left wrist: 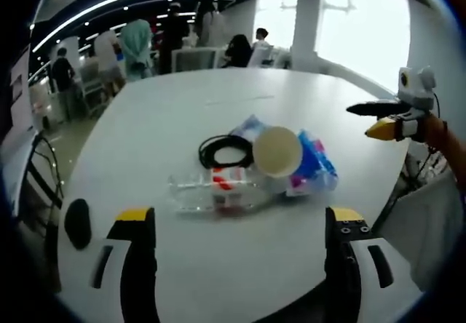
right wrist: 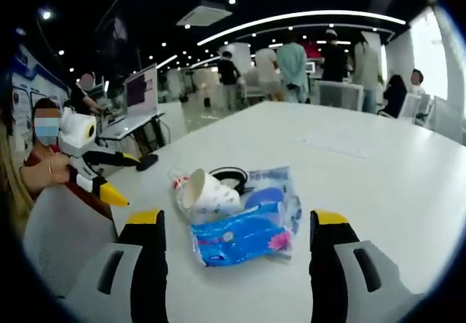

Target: Arrange the tabletop items into an orderly group along one side of the table until the central work area is clear of visible clutter.

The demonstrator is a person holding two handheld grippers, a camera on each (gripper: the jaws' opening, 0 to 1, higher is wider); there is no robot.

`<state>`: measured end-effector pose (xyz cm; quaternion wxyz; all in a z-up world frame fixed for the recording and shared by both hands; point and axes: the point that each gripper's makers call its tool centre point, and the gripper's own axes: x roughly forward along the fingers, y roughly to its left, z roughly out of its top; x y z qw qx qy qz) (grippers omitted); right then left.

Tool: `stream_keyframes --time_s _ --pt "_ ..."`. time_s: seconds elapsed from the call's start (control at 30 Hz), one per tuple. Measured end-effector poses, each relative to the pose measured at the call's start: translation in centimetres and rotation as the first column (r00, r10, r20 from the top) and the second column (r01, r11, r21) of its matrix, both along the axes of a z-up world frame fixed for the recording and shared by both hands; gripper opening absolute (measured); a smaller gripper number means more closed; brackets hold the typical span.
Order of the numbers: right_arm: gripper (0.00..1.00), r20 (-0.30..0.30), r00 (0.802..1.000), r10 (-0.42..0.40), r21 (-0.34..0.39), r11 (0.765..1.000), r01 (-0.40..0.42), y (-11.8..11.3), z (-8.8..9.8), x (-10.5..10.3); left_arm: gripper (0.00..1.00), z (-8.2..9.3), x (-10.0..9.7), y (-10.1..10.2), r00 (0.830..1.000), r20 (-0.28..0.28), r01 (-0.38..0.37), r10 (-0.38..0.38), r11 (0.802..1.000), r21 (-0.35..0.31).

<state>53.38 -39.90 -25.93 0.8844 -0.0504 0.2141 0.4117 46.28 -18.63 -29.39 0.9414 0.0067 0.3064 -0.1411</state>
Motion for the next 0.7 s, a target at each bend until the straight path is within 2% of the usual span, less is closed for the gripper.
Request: stream_keyframes --time_s 0.17,0.4,0.5,0.7 --pt "0.80 -0.014 1.000 0.006 0.006 1.000 -0.006 -0.3 -0.7 1.2 0.94 0.2 0.1 -0.3 1.000 0.011 0.012 -0.012 1.000 0.001" --pt "0.75 -0.053 0.999 0.006 -0.010 1.000 -0.006 -0.8 -2.9 3.1 0.94 0.3 0.1 -0.3 1.000 0.013 0.016 -0.016 1.000 -0.001" --pt "0.73 -0.039 0.999 0.021 -0.004 1.000 -0.021 -0.5 -3.4 3.6 0.93 0.2 0.1 -0.3 1.000 0.006 0.020 -0.020 1.000 -0.002" --pt "0.68 -0.061 0.997 0.051 -0.050 0.997 -0.054 -0.6 -5.6 4.2 0.92 0.0 0.0 -0.3 1.000 -0.004 0.022 -0.022 1.000 -0.011"
